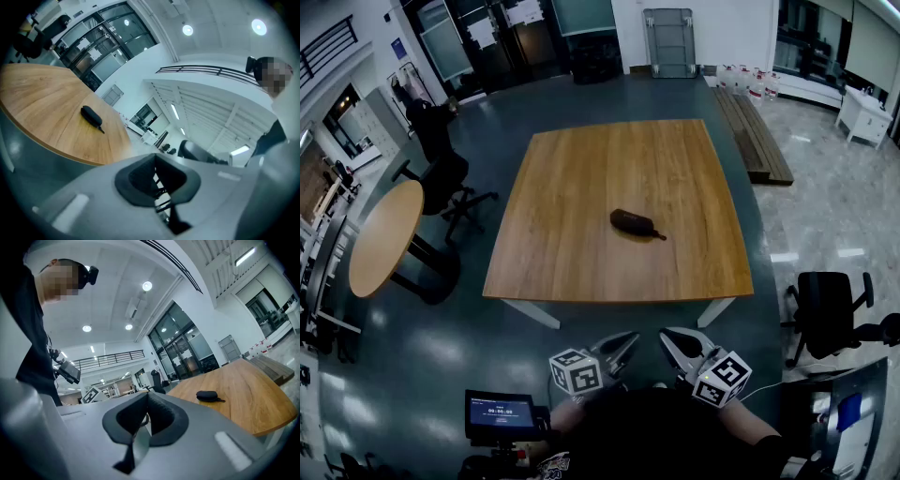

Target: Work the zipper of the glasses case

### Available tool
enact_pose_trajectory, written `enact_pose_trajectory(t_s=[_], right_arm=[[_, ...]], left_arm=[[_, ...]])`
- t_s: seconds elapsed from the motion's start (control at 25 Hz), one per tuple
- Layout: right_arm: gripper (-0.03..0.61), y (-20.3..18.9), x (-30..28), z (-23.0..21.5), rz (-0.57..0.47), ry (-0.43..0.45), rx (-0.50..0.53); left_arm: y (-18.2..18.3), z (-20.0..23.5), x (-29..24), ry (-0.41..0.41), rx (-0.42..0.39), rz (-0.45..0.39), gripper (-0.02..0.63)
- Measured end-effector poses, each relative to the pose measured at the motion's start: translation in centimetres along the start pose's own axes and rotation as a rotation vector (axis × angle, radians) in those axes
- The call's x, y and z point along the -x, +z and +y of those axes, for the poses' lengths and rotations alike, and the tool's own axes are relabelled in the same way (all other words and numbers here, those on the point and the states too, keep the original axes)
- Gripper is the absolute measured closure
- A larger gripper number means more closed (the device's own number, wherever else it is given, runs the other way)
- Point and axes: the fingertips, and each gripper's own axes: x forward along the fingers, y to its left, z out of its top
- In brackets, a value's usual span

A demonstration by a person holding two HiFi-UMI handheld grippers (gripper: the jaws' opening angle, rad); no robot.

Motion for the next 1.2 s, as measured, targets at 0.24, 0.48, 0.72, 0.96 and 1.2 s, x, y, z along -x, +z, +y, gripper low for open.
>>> enact_pose_trajectory(t_s=[0.24,0.48,0.72,0.96,1.2], right_arm=[[0.574,0.3,0.2,0.0,-0.003,-0.002,0.006],[0.574,0.4,0.3,-0.6,0.003,-0.008,0.002],[0.574,0.7,0.5,0.0,-0.015,0.015,0.022],[0.572,1.5,0.3,0.3,-0.031,0.024,0.036],[0.545,1.8,-0.7,-0.1,-0.038,0.029,-0.016]], left_arm=[[0.0,-0.3,-0.1,-0.002,-0.001,-0.001,0.614],[0.1,-0.2,-0.7,-0.006,0.008,0.001,0.614],[-0.1,-0.3,-0.9,-0.009,0.009,0.009,0.614],[0.7,-0.7,-0.6,-0.006,-0.004,-0.001,0.614],[1.5,0.0,0.4,0.024,0.021,-0.012,0.614]])
